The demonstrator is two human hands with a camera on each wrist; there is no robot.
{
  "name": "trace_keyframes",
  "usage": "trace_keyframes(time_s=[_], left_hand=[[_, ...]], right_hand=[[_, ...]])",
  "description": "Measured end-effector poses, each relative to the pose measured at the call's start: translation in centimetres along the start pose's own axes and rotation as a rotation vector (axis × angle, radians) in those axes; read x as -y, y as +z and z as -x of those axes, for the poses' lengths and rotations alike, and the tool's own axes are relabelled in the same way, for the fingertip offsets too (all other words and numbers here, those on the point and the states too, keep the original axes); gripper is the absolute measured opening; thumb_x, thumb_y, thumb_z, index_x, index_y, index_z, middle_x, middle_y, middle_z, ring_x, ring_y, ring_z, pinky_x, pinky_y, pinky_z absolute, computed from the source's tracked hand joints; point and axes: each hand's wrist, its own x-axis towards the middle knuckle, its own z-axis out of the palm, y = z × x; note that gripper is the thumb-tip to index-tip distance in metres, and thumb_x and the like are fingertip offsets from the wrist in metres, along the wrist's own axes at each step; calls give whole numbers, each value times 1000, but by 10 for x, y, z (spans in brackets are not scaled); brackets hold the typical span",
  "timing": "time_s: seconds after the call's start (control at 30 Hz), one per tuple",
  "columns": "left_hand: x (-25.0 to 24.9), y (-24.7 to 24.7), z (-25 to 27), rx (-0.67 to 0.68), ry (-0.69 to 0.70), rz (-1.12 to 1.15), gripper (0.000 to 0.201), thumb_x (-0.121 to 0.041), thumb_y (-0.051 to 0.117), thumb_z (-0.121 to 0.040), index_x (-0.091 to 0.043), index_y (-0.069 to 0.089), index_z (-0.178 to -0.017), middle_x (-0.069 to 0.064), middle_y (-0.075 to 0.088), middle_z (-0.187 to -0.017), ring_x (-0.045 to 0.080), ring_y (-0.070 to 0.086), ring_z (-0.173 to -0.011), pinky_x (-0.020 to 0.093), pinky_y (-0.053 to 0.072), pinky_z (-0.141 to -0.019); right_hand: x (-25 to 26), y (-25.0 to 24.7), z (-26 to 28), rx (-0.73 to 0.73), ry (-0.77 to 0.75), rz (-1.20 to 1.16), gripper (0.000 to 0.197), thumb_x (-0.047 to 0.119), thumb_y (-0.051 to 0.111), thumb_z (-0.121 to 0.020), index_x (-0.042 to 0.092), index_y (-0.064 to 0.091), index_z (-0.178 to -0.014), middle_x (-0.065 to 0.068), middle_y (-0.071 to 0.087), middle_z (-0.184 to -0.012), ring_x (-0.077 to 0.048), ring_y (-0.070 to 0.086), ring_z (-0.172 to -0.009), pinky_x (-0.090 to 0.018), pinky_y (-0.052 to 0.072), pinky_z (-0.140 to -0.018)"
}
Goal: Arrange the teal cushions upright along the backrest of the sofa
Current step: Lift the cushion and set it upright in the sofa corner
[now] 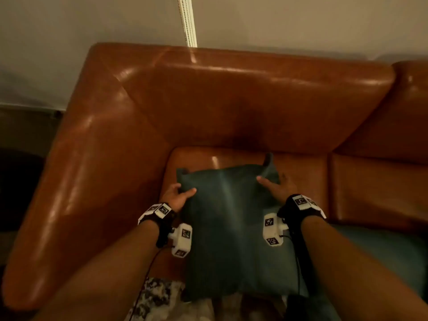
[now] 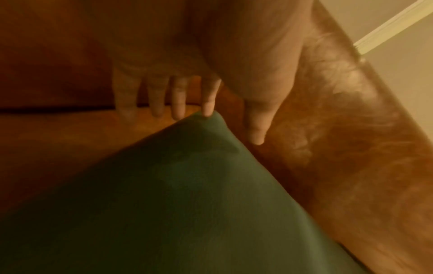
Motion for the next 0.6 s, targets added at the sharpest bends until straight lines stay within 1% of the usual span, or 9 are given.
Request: trace_keyframes(time_s=[0.07, 0.13, 0.2, 0.27, 0.33, 0.4, 0.47, 0.53, 0.6], left_hand=[[-2, 5, -15, 61, -36, 104, 64, -41, 80, -67, -15, 60, -122, 1, 66, -114, 24, 64, -106, 33, 47, -89], [-4, 12, -20, 117, -149, 202, 63, -48, 80, -64, -17, 63, -116, 3, 70, -107, 23, 66, -94, 35, 48, -85], [-6, 21, -16, 173, -247, 284, 53, -43, 78, -71, -19, 59, -113, 3, 66, -92, 21, 64, -83, 35, 49, -81], [-9, 23, -14, 162, -249, 304, 55, -36, 79, -71, -15, 60, -118, 2, 66, -89, 20, 65, -80, 33, 49, -77], [-19, 15, -12, 97, -157, 331, 56, -34, 84, -66, -19, 63, -116, 2, 69, -97, 20, 67, -84, 33, 52, -76], [-33, 2, -7, 76, -74, 366, 63, -40, 90, -53, -25, 66, -109, 4, 72, -106, 24, 69, -93, 39, 54, -85], [-48, -12, -1, 74, 18, 405, 82, -45, 92, -42, -24, 65, -116, 6, 72, -115, 27, 70, -102, 47, 54, -91], [-64, -26, 6, -18, 162, 382, 93, -40, 91, -48, -22, 53, -130, 4, 66, -126, 23, 65, -111, 48, 51, -98], [-86, -41, 22, -211, 360, 216, 106, -40, 90, -52, -27, 36, -143, 3, 51, -143, 20, 52, -127, 46, 41, -109]], right_hand=[[-8, 8, -17, -27, 47, -108, 129, 78, 80, -33, 31, 31, -143, -9, 48, -145, -39, 54, -123, -55, 47, -99], [-21, 16, -25, 8, 94, -220, 129, 73, 85, -27, 30, 38, -139, -8, 57, -136, -37, 61, -114, -55, 51, -95], [-21, 19, -21, 34, 120, -284, 108, 59, 90, -35, 22, 55, -130, -10, 66, -124, -35, 66, -105, -52, 53, -94], [-12, 17, -16, 42, 65, -299, 72, 40, 89, -56, 13, 65, -118, -14, 70, -118, -34, 68, -102, -50, 53, -95], [1, 15, -9, -3, -19, -283, 53, 27, 83, -71, 11, 64, -118, -14, 69, -119, -34, 66, -106, -49, 51, -97], [19, 12, -1, -49, -108, -307, 50, 25, 80, -74, 16, 63, -120, -11, 69, -119, -33, 64, -109, -51, 50, -99], [39, 7, 12, -90, -207, -302, 48, 28, 80, -74, 23, 63, -119, -8, 69, -120, -31, 63, -110, -52, 49, -99], [62, -1, 29, -156, -341, -234, 44, 30, 77, -76, 26, 63, -118, -6, 69, -121, -30, 62, -113, -51, 49, -100], [89, -9, 52, -228, -471, -159, 38, 29, 73, -79, 25, 65, -116, -6, 69, -121, -29, 62, -114, -47, 48, -101]])
